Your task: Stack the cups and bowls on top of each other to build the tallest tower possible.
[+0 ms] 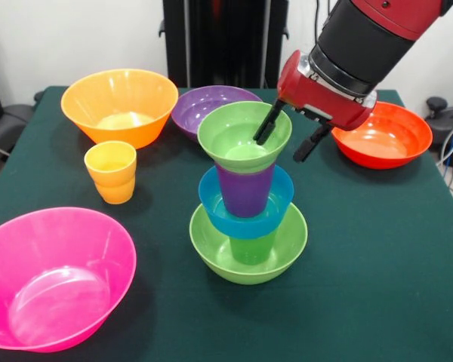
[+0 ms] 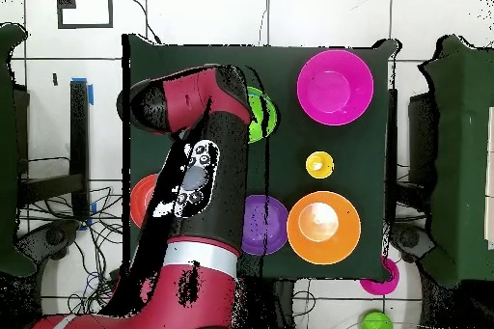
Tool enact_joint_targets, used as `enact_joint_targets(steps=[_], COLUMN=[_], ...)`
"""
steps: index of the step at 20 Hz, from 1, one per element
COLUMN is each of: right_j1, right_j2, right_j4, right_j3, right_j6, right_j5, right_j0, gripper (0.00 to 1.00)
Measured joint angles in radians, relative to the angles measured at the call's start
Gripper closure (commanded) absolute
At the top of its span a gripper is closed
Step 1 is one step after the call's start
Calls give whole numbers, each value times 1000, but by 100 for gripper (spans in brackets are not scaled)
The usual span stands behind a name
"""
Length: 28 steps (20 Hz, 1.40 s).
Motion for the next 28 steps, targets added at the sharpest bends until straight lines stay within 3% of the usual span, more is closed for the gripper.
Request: enact_joint_targets(steps=[7, 13, 21, 28], right_j1=[-8, -90, -195, -273], right_j2=[0, 7, 27, 78], right_j4=[0, 5, 29, 76], right_j3=[9, 60, 60, 65], right_j6=[0, 0, 0, 0], right_j5=[0, 17, 101, 138], right_j0=[0, -2, -16, -67], gripper=[0, 0, 0, 0])
